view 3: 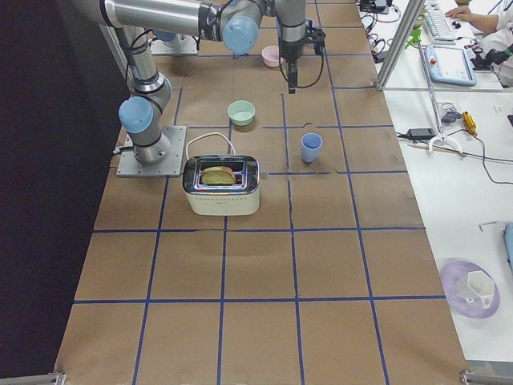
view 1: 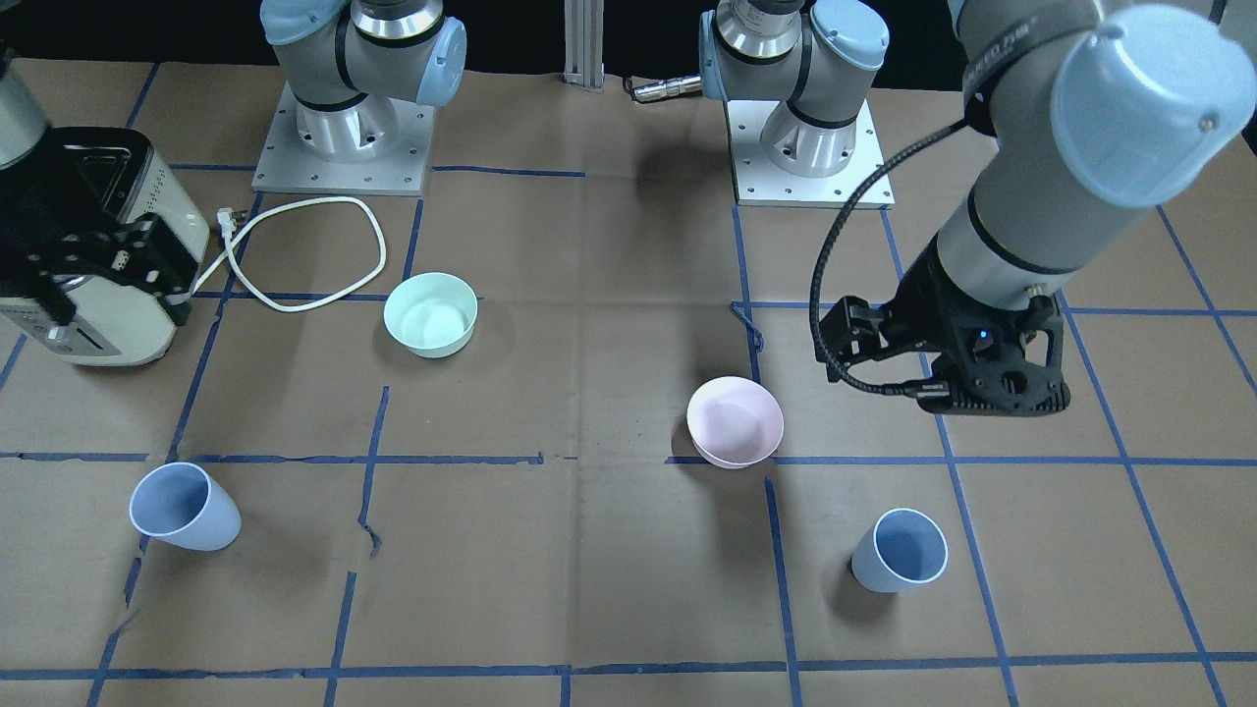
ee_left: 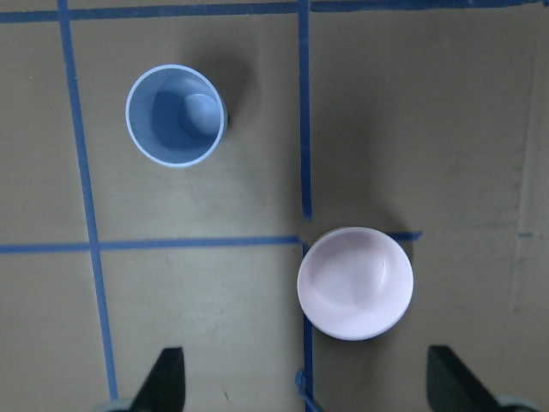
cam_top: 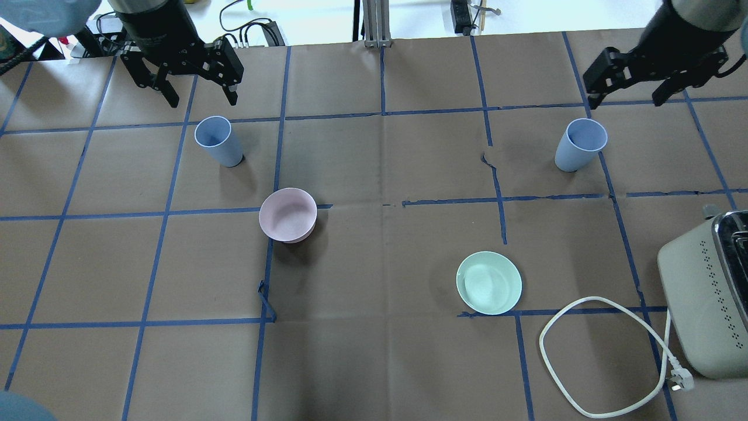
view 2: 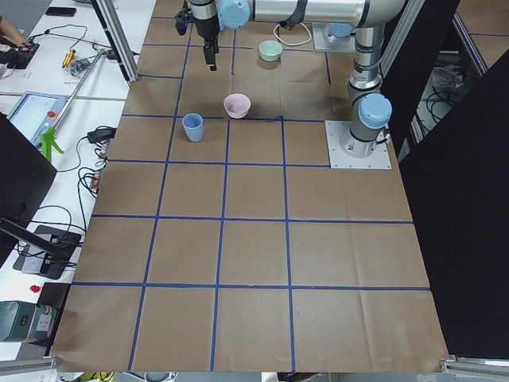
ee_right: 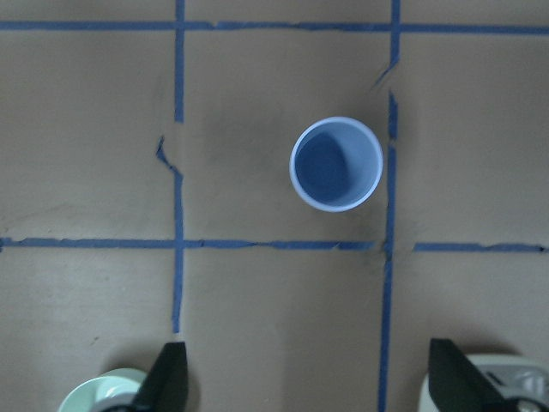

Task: Stack blue cups with both arms

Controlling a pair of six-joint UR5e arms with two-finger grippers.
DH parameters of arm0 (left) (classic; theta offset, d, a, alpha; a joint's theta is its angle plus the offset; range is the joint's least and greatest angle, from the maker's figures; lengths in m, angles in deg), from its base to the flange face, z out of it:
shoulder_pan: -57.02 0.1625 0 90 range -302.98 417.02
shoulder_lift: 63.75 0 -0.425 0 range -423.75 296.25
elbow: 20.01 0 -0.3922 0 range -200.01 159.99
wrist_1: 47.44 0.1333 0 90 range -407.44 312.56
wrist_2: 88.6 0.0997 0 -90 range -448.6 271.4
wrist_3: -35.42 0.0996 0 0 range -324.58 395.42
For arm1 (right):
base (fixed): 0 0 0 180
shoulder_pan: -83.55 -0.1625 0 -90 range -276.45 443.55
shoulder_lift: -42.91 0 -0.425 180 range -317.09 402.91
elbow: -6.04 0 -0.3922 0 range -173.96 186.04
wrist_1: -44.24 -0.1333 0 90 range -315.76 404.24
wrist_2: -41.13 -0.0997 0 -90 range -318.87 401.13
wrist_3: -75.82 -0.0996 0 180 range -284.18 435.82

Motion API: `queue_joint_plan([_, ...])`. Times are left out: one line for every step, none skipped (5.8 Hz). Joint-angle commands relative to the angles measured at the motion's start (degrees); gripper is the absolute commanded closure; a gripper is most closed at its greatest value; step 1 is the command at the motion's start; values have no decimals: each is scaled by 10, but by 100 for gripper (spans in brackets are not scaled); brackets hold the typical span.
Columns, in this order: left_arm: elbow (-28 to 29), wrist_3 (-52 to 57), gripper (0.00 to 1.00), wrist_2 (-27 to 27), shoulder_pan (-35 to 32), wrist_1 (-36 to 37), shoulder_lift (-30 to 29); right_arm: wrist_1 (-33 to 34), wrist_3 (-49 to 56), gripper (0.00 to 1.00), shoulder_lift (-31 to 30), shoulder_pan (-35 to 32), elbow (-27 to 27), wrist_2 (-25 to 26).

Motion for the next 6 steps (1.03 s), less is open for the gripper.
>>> queue_joint_plan([-23, 15, 2, 2, 19, 94, -56, 7, 69, 0, 92, 45, 90, -17])
queue_joint_plan([-66, 19, 2, 2, 29, 170, -77, 15, 72, 0, 124, 45, 94, -17])
queue_joint_plan([-108, 20, 2, 2, 32, 238, -85, 33, 60, 0, 154, 43, 92, -20])
queue_joint_plan([-113, 20, 2, 2, 32, 267, -102, 78, 45, 0, 190, 35, 80, -21])
queue_joint_plan([-114, 20, 3, 2, 31, 287, -119, 114, 36, 0, 209, 24, 62, -21])
queue_joint_plan([-115, 24, 18, 2, 30, 286, -123, 124, 36, 0, 218, 17, 37, -18])
